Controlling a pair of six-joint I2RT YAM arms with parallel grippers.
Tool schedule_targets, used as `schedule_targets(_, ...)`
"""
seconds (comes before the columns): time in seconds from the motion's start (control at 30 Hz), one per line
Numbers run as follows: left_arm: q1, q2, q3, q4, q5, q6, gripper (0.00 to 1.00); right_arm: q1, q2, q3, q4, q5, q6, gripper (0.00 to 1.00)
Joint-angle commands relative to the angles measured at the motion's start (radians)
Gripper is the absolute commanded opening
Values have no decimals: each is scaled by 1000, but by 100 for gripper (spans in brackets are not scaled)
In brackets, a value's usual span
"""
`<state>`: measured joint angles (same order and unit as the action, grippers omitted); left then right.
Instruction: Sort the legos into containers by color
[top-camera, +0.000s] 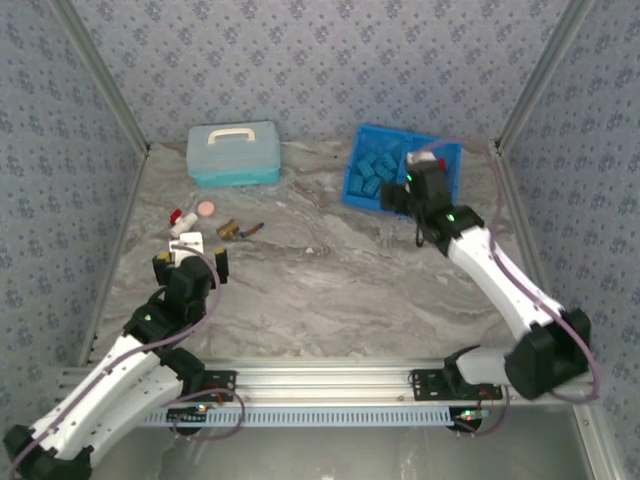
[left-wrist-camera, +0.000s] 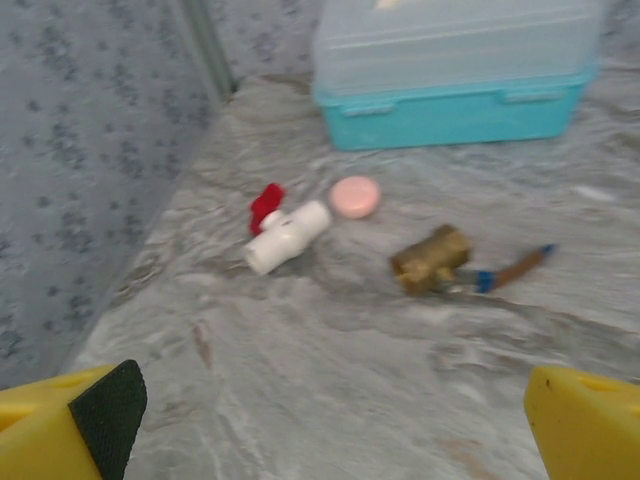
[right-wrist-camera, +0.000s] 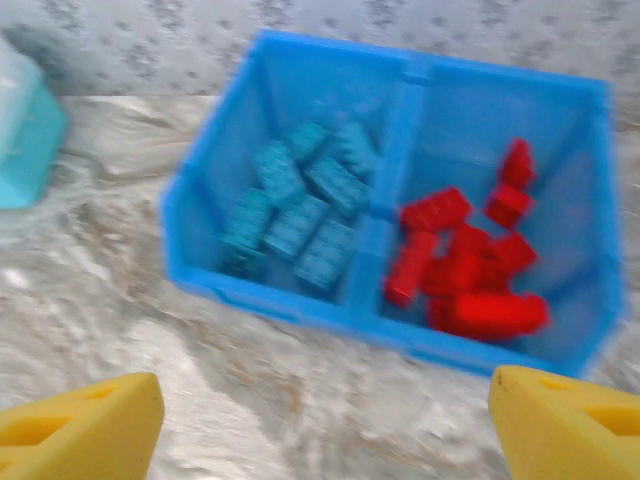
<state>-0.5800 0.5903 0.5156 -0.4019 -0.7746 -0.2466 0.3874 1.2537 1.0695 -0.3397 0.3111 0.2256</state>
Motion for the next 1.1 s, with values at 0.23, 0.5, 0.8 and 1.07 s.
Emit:
schedule_targets(0.23,439,86,-287,626,322,139,99,-196,11,-486,512,182,-98,100)
schedule_targets(0.5,574,415,-277,916,558,150,99,-303,280,-527,918,42,-272,99)
schedule_targets(0.8,580,714,-196,1161,650,226,99,-415,281,-694,1198,-259,-246,100)
schedule_targets(1.07,597,952,-111,1253,711,211,99,-423,265,-672,1128,-293,-248,100)
